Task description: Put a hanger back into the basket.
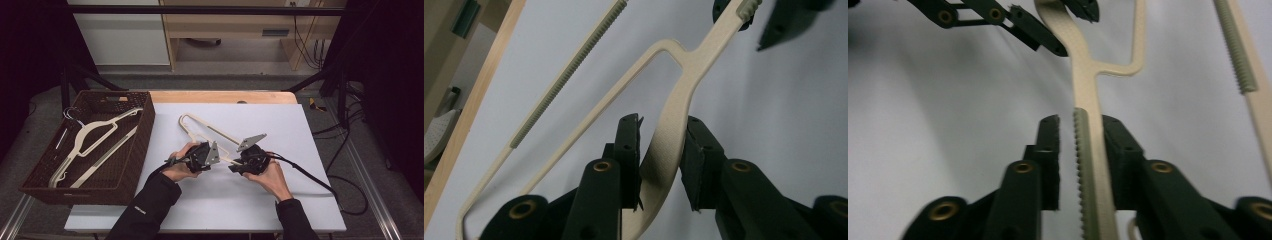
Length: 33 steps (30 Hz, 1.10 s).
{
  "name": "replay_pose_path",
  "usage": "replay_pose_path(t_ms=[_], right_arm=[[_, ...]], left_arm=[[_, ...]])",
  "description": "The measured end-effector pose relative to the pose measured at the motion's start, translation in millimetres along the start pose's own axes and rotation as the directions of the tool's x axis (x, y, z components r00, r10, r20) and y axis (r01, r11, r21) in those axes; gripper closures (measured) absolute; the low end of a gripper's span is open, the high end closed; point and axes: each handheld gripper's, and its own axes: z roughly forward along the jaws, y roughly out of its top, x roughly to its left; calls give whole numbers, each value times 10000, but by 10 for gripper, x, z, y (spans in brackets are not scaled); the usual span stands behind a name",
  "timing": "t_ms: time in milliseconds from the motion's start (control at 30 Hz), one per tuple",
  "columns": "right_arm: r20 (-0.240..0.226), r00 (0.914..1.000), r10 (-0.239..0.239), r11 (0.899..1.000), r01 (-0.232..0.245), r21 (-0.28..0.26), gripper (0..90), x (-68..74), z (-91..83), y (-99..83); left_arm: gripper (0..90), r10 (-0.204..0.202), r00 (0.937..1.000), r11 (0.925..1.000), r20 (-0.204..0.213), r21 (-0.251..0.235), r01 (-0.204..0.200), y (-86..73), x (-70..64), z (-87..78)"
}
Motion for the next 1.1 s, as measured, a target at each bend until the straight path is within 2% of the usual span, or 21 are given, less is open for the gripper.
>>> replay_pose_path(t_ms=[133, 233, 300, 333, 467, 533, 633, 767, 933, 967, 1100], right_arm=[[-142, 9999, 4, 9999, -6, -143, 794, 3, -29, 3], [-308, 9995, 30, 9998, -36, -186, 795, -2, -65, 5], [-348, 9994, -7, 9994, -5, -332, 796, -15, -93, 4], [-393, 9992, 91, 9991, -107, -410, 796, -20, -110, 5], [-591, 9980, 216, 9985, -246, -499, 797, -39, -197, 3], [-668, 9974, 281, 9979, -320, -570, 798, -56, -244, -6], [-866, 9949, 522, 9960, -582, -684, 798, -92, -315, -35], [-1155, 9921, 497, 9947, -596, -842, 799, -119, -425, -50], [-1435, 9887, 441, 9916, -607, -1138, 799, -105, -540, -47], [-1484, 9878, 465, 9912, -640, -1156, 799, -101, -563, -50], [-1691, 9851, 297, 9885, -541, -1414, 799, -87, -647, -44]], left_arm=[[685, -358, 9994, 9993, -28, -86, 358, 4, 21, -45], [544, -888, 9960, 9949, 54, -481, 889, -7, 67, -144], [426, -1340, 9910, 9875, 2, -836, 1336, -12, 97, -249], [401, -1590, 9873, 9811, 15, -1114, 1582, -15, 105, -311], [278, -1924, 9812, 9679, -151, -1679, 1872, -25, 160, -627], [241, -2012, 9794, 9639, -167, -1817, 1949, -37, 175, -782], [209, -1975, 9800, 9643, -232, -1844, 1900, -70, 179, -982], [188, -1911, 9811, 9664, -306, -1808, 1826, -149, 161, -1215], [167, -1772, 9825, 9731, -569, -1592, 1662, -263, 160, -1371], [166, -1711, 9833, 9763, -618, -1446, 1608, -289, 172, -1401], [168, -1759, 9823, 9755, -640, -1456, 1652, -380, 183, -1448]])
